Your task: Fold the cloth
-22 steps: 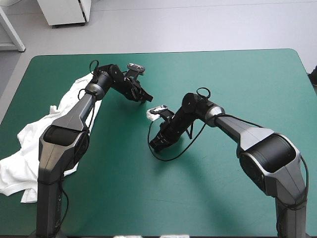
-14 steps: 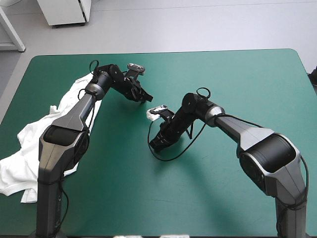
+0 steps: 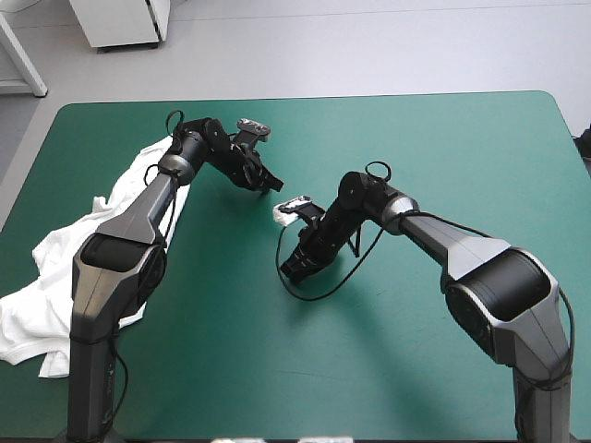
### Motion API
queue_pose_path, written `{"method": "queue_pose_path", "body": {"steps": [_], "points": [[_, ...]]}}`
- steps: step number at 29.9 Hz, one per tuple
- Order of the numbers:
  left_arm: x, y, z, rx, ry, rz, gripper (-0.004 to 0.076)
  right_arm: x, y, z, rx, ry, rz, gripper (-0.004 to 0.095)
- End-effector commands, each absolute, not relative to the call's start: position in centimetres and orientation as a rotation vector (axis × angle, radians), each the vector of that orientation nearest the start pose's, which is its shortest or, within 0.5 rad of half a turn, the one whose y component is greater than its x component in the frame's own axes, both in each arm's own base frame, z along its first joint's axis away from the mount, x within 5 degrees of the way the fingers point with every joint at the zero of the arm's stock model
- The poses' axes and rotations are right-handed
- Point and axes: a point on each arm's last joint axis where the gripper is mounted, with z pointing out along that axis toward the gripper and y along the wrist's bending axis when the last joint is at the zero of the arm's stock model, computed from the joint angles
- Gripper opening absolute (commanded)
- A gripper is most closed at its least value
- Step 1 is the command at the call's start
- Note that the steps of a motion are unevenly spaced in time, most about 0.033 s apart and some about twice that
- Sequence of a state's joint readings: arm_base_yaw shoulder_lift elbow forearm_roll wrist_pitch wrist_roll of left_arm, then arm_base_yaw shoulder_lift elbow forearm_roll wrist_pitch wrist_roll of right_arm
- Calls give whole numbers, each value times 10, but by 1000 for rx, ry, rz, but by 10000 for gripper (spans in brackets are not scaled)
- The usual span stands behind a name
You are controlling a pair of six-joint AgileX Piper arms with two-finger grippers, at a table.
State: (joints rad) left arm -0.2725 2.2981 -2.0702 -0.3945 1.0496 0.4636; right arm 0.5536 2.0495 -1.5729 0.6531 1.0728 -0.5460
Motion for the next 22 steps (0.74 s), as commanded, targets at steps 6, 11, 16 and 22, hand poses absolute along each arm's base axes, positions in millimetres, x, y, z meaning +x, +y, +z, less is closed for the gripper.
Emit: {"method": "queue_pose_path", "body": {"steps": [6,11,16,22], "points": [[438,-150,334,808,2407,-365,-9,348,222,310,-1081,2500,767,-17],[402,-130,394,768,2340,-214,-9,333,174,362,-1007,2483,478,-16],[361,-110,432,740,2303,-87,-9,300,136,419,-892,2374,320,-4],[309,-85,455,697,2284,44,33,251,116,454,-862,2265,301,135]]}}
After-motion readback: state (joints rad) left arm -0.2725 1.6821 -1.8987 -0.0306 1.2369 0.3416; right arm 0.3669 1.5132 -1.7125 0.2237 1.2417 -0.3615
